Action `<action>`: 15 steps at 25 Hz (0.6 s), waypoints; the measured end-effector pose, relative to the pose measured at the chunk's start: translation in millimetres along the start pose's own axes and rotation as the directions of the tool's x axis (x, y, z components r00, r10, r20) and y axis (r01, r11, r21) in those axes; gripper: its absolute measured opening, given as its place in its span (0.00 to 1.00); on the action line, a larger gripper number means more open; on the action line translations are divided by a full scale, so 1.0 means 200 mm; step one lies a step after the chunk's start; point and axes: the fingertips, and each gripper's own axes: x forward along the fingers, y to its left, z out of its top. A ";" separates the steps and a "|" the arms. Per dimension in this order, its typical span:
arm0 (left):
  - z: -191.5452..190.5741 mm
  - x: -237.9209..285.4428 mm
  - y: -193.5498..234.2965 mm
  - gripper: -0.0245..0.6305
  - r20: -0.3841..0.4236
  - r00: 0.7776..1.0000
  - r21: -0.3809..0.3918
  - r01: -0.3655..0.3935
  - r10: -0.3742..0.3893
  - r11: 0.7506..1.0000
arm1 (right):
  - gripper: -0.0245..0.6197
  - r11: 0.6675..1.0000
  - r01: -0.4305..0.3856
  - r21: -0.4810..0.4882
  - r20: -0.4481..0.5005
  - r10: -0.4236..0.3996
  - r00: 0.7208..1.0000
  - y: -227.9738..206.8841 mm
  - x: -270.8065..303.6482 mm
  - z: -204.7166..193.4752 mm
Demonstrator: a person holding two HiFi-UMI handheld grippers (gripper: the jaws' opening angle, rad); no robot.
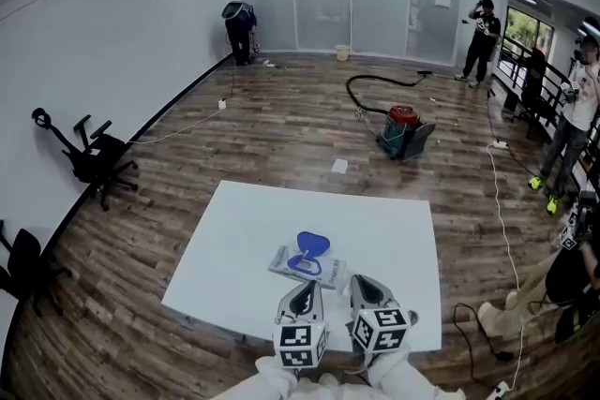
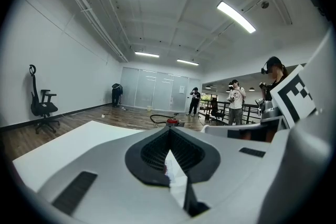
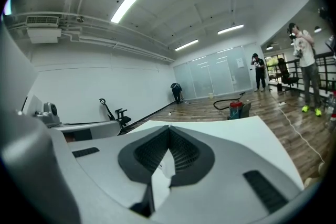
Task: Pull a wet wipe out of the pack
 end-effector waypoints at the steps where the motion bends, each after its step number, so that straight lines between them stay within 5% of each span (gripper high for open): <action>1: 0.00 0.00 0.00 0.04 0.002 1.000 0.000 -0.002 0.002 1.000 | 0.05 1.000 -0.002 -0.004 -0.001 0.002 1.000 0.00 0.00 0.00; 15: 0.01 0.00 -0.02 0.04 0.005 1.000 0.000 -0.022 0.022 1.000 | 0.05 1.000 -0.001 -0.003 0.003 0.001 1.000 -0.02 -0.06 -0.01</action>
